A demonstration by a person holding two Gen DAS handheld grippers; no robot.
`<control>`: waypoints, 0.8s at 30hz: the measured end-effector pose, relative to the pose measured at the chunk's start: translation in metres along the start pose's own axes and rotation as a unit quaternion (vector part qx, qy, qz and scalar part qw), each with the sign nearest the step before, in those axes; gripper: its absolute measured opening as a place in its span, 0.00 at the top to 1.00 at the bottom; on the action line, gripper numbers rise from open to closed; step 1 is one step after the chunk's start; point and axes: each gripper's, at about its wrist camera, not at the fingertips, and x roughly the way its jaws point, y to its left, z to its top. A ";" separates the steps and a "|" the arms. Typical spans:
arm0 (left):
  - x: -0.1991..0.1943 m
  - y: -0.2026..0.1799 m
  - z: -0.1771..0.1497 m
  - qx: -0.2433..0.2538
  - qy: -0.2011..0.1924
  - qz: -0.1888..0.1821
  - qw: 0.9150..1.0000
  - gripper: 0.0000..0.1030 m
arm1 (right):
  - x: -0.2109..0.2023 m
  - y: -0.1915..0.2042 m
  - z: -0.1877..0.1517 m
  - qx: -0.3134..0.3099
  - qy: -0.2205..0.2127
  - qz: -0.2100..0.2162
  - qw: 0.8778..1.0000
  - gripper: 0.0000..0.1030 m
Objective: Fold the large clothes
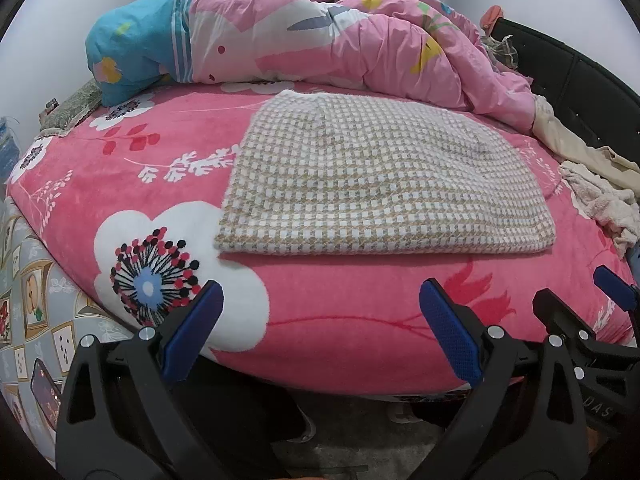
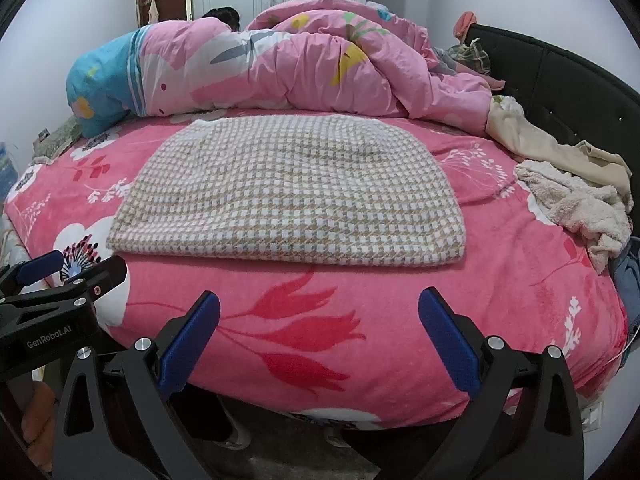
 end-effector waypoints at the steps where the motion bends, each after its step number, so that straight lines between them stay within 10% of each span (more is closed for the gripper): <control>1: 0.000 0.000 0.000 0.000 0.000 0.000 1.000 0.08 | 0.000 0.000 0.000 -0.001 0.000 0.000 1.000 0.06; 24: -0.001 0.001 -0.001 -0.002 -0.003 0.000 1.000 0.08 | -0.001 0.000 0.001 -0.003 -0.001 0.001 1.000 0.06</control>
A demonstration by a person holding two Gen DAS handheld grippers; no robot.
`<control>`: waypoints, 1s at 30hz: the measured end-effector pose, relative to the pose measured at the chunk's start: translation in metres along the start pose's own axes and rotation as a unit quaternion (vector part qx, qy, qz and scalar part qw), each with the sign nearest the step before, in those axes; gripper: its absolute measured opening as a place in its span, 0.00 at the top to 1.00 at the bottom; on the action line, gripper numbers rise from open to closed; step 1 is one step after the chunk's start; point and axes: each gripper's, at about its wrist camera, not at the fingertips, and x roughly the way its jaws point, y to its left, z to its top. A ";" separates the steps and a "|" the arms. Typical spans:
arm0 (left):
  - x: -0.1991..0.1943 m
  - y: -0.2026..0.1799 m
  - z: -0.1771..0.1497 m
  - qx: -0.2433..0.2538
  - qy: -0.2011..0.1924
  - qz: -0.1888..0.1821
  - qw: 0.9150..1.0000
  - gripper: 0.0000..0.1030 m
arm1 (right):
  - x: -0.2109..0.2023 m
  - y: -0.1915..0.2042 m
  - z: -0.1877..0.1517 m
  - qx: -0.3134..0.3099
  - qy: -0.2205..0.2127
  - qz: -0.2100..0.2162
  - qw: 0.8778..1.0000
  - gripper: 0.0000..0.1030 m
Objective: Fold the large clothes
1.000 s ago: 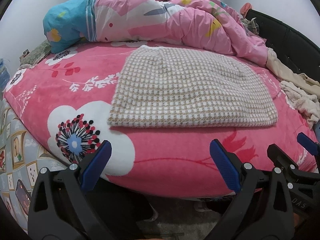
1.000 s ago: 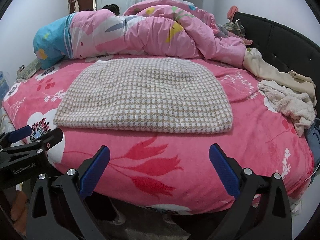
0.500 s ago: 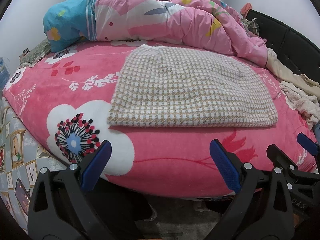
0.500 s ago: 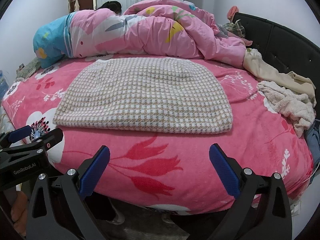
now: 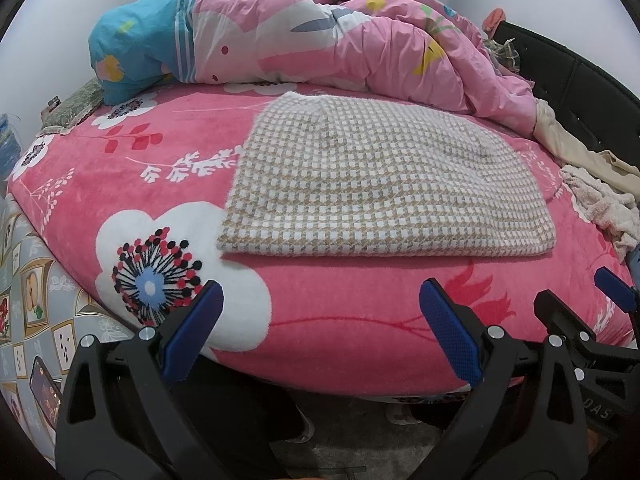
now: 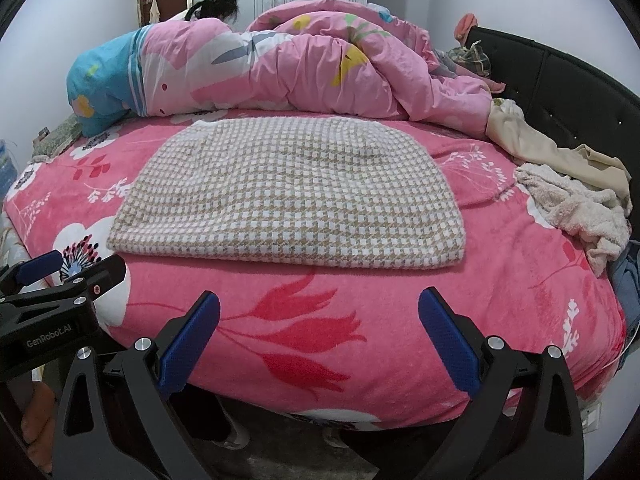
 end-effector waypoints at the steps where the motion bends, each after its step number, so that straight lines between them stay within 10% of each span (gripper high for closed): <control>1: 0.000 0.000 0.000 0.000 0.000 0.000 1.000 0.08 | 0.000 0.000 0.000 0.000 0.000 0.000 1.000 0.06; 30: -0.002 0.001 0.001 -0.002 -0.002 0.000 1.000 0.08 | -0.001 0.005 0.002 -0.005 0.000 -0.001 1.000 0.06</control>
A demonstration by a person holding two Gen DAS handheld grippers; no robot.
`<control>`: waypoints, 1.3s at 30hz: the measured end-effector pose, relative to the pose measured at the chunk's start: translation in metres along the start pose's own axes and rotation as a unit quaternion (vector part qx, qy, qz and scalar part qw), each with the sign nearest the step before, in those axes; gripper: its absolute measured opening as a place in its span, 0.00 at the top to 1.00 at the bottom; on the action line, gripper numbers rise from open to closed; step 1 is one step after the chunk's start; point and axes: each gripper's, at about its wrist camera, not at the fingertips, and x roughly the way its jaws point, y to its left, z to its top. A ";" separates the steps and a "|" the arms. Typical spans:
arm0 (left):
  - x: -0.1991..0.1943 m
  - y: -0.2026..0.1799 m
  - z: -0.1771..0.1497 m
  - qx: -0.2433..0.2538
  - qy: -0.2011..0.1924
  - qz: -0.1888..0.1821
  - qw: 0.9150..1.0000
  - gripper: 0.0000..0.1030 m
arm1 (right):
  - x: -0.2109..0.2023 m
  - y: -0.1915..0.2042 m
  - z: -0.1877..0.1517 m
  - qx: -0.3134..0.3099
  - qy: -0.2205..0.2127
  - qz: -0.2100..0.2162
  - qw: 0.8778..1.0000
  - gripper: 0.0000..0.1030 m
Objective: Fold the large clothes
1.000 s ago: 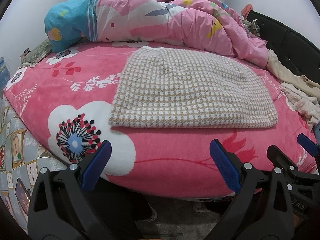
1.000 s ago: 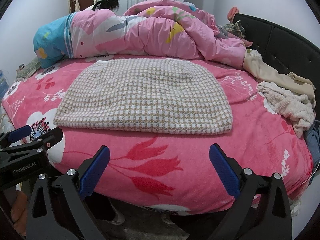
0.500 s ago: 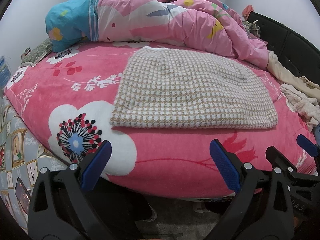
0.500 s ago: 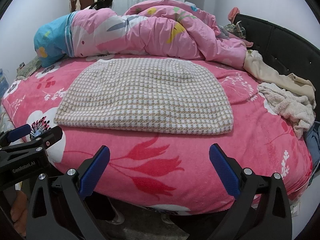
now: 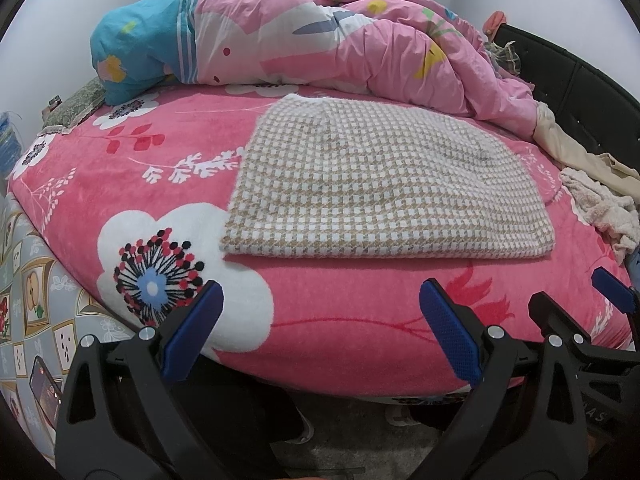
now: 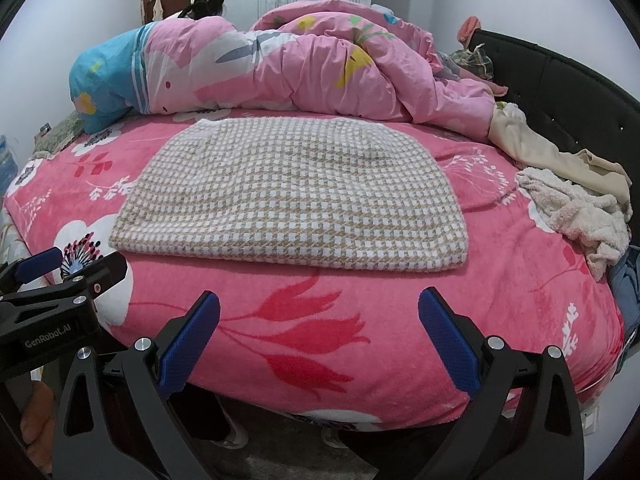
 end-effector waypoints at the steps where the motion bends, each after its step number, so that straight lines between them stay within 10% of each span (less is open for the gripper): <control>1: 0.000 0.000 0.000 0.000 0.000 0.000 1.000 0.08 | 0.000 0.000 0.000 0.000 0.000 0.000 1.000 0.06; 39: 0.001 -0.001 0.000 -0.002 0.002 -0.002 1.000 0.08 | 0.001 0.001 0.000 -0.006 0.001 0.002 1.000 0.06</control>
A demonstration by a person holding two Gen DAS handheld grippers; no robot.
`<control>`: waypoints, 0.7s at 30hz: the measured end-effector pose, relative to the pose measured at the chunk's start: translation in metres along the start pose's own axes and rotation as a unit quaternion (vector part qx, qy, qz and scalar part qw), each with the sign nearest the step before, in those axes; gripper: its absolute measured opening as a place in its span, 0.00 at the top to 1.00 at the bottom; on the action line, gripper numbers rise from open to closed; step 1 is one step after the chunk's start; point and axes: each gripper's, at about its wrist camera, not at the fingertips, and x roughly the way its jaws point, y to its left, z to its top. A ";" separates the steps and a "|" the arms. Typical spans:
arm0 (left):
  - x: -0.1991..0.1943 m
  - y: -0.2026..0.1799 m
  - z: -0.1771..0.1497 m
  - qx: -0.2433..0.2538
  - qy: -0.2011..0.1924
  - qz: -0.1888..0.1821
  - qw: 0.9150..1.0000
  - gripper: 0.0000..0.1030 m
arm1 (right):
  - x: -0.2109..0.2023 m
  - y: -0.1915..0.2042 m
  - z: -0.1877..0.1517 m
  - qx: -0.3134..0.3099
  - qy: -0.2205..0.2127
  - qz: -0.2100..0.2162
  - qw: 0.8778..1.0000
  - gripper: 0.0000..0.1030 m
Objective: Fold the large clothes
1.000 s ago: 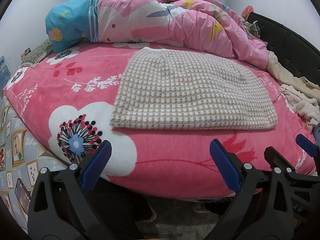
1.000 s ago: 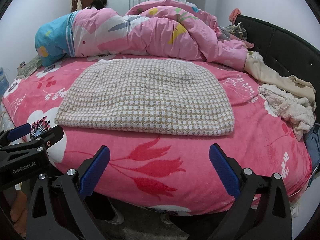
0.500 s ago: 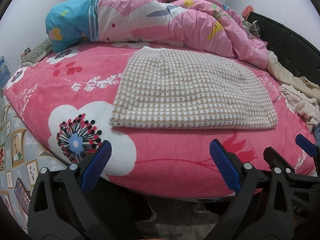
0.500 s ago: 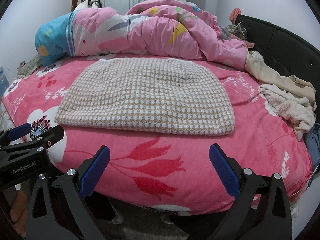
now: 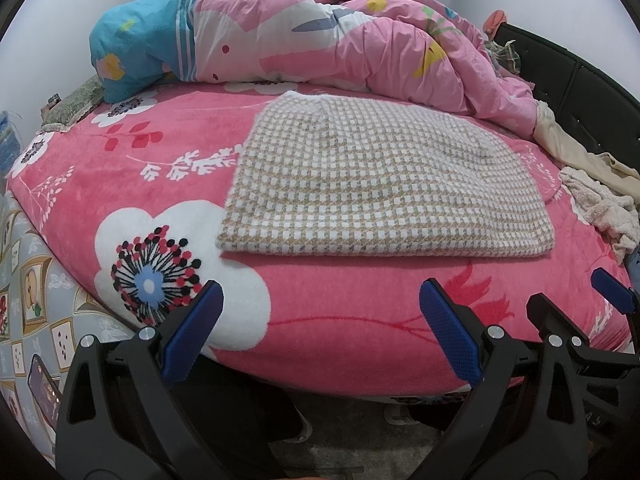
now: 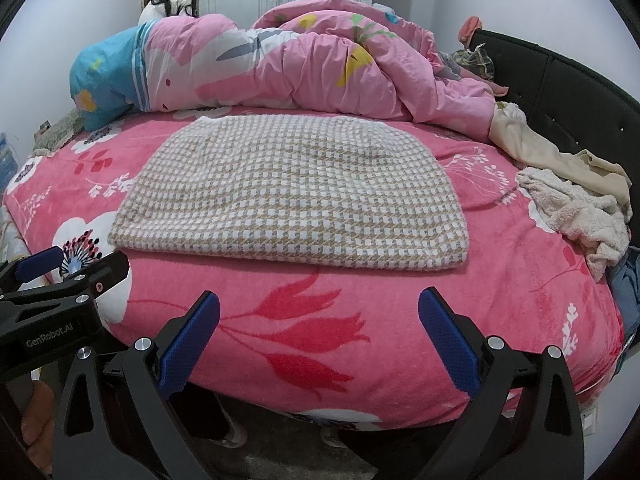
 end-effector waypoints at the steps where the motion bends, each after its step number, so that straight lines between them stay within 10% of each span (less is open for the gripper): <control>1: 0.000 0.000 0.000 0.000 0.000 0.000 1.000 0.08 | 0.000 0.000 0.000 0.000 0.000 0.000 1.000 0.06; 21: 0.002 -0.001 -0.002 -0.001 0.001 -0.002 1.000 0.08 | 0.001 -0.003 -0.001 -0.004 0.001 0.001 1.000 0.06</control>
